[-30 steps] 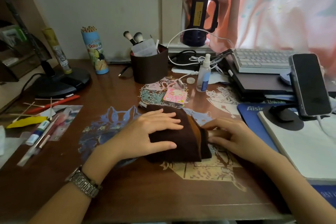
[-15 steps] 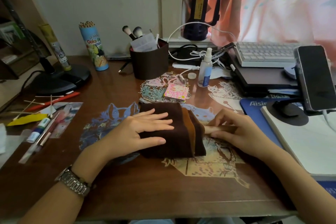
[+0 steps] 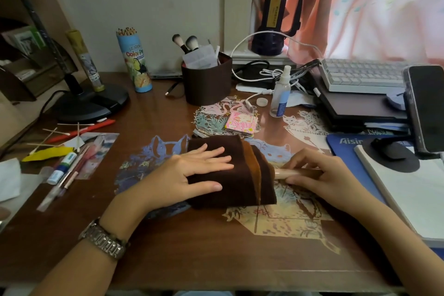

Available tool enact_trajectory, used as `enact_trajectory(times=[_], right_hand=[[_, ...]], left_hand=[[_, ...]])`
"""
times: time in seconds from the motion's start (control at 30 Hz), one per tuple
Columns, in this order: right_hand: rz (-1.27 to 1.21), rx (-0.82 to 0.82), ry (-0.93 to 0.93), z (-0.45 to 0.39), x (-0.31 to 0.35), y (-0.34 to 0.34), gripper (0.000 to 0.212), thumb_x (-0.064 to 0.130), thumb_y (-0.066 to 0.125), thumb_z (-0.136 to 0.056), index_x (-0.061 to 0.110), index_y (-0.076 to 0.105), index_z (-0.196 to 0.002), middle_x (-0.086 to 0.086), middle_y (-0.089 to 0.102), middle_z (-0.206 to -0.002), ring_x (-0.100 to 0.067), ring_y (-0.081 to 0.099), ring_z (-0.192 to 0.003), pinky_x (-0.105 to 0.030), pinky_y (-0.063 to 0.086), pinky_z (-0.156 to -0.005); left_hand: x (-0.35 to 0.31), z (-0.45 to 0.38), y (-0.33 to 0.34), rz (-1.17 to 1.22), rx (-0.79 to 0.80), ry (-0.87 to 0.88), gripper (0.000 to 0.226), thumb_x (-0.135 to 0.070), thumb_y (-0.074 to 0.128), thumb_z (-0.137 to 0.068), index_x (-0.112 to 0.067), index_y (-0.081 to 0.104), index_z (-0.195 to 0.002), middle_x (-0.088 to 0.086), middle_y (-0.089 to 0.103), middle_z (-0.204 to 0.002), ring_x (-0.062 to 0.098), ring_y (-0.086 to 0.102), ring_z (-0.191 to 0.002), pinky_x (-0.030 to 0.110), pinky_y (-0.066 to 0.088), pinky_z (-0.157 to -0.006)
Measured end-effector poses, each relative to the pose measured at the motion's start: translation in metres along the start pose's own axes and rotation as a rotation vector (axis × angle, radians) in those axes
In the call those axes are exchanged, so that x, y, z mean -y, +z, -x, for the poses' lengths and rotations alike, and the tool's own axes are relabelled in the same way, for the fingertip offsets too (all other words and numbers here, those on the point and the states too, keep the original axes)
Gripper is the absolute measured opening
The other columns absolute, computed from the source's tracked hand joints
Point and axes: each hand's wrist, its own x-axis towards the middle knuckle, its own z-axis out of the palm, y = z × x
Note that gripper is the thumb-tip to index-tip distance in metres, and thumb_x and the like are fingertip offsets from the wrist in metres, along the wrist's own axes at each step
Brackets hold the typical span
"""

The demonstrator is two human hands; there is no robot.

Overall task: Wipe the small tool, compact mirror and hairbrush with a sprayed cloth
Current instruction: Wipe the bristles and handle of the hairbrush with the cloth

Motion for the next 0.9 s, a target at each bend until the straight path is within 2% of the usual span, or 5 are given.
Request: enact_trajectory(times=[0.2, 0.43, 0.57, 0.73, 0.9], right_hand=[[-0.017, 0.004, -0.022, -0.001, 0.001, -0.001, 0.018, 0.027, 0.073, -0.076, 0.025, 0.062, -0.09, 0.011, 0.067, -0.088, -0.007, 0.065, -0.083, -0.022, 0.052, -0.07], [-0.015, 0.01, -0.005, 0.0, 0.001, -0.002, 0.02, 0.022, 0.075, -0.076, 0.027, 0.061, -0.09, 0.014, 0.065, -0.09, -0.004, 0.063, -0.084, -0.011, 0.046, -0.069], [-0.02, 0.016, 0.029, 0.002, 0.001, -0.004, 0.019, 0.025, 0.073, -0.076, 0.029, 0.061, -0.09, 0.015, 0.065, -0.093, -0.005, 0.063, -0.086, -0.012, 0.047, -0.071], [-0.027, 0.016, 0.034, 0.002, 0.003, -0.004, 0.019, 0.025, 0.073, -0.075, 0.028, 0.061, -0.089, 0.015, 0.065, -0.092, -0.006, 0.063, -0.085, -0.012, 0.047, -0.071], [-0.044, 0.01, 0.051, 0.003, 0.002, -0.004, 0.018, 0.027, 0.074, -0.074, 0.027, 0.062, -0.088, 0.014, 0.066, -0.092, -0.007, 0.064, -0.087, -0.013, 0.047, -0.072]], left_hand=[[-0.007, -0.009, 0.011, -0.01, 0.02, 0.036, 0.042, -0.032, 0.061, -0.089, -0.031, 0.053, -0.13, -0.02, 0.045, -0.14, -0.005, 0.025, -0.138, 0.015, 0.009, -0.116], [-0.004, -0.002, 0.004, 0.205, 0.057, -0.093, 0.046, -0.027, 0.066, -0.083, -0.036, 0.054, -0.126, -0.037, 0.042, -0.135, -0.012, 0.021, -0.137, 0.006, 0.009, -0.11], [0.006, 0.004, -0.006, 0.288, 0.112, -0.19, 0.052, -0.022, 0.07, -0.082, -0.036, 0.054, -0.129, -0.026, 0.043, -0.141, -0.004, 0.018, -0.141, 0.02, 0.009, -0.115], [0.005, 0.007, -0.016, 0.304, 0.198, -0.21, 0.059, -0.014, 0.072, -0.079, -0.033, 0.051, -0.131, -0.04, 0.041, -0.134, -0.017, 0.019, -0.134, -0.004, 0.013, -0.101], [0.002, 0.009, -0.022, 0.283, 0.226, -0.208, 0.059, -0.011, 0.071, -0.08, -0.03, 0.051, -0.132, -0.044, 0.04, -0.131, -0.021, 0.022, -0.131, -0.006, 0.015, -0.098]])
